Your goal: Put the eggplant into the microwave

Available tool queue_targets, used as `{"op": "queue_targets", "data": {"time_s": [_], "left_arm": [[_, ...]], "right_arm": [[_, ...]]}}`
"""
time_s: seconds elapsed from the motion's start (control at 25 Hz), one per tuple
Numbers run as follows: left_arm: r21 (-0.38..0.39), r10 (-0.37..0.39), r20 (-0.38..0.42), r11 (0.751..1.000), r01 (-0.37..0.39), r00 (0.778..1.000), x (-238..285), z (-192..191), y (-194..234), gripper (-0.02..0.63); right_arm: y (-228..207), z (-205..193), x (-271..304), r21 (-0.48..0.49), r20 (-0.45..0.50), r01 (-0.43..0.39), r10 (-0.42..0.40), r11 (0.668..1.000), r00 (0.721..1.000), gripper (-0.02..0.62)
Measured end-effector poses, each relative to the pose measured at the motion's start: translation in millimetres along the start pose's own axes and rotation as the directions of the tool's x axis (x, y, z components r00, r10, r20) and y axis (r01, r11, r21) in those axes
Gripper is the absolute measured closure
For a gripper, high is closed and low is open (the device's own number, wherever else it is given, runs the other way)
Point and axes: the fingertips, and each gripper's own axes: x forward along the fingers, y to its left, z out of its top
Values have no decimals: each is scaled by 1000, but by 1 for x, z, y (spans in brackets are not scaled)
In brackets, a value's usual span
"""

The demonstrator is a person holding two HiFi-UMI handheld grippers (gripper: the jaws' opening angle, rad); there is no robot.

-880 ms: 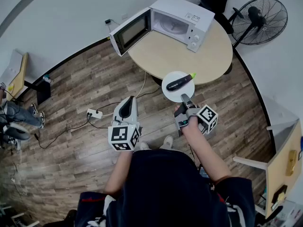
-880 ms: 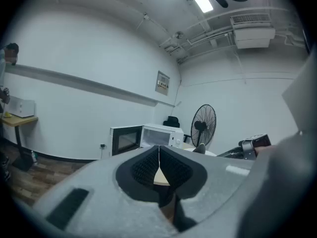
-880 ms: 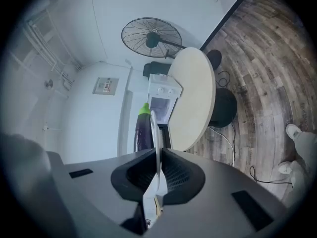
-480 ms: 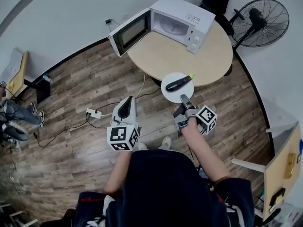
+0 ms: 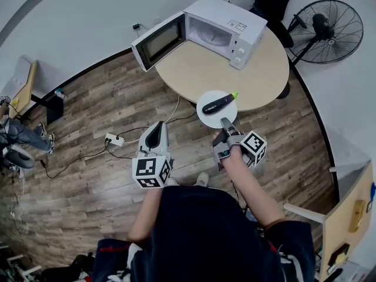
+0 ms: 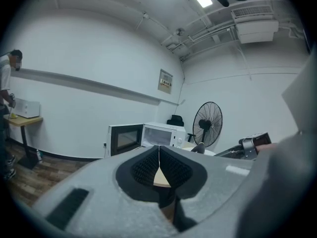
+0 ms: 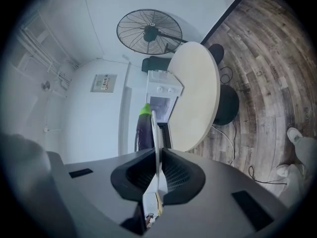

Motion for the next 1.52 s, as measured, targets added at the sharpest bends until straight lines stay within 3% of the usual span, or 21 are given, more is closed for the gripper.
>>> {"op": "queue_targets", "data": {"time_s": [0.36,0.76,1.52], "left_arm": [[-3,43,-28,999,-43,999,5,-15,-21,586],[10,32,-32,999,-32,999,28,-16,-6,588],[7,-98,-58,995,99,993,163,28,118,588]], "right_arm": [[-10,15,4,7,-59,8,-8,1000,998,569],[-11,8,30,6,-83,24,-24,1000,996,569],[42,2,189,11,32,27,-27,1000,999,569]]}}
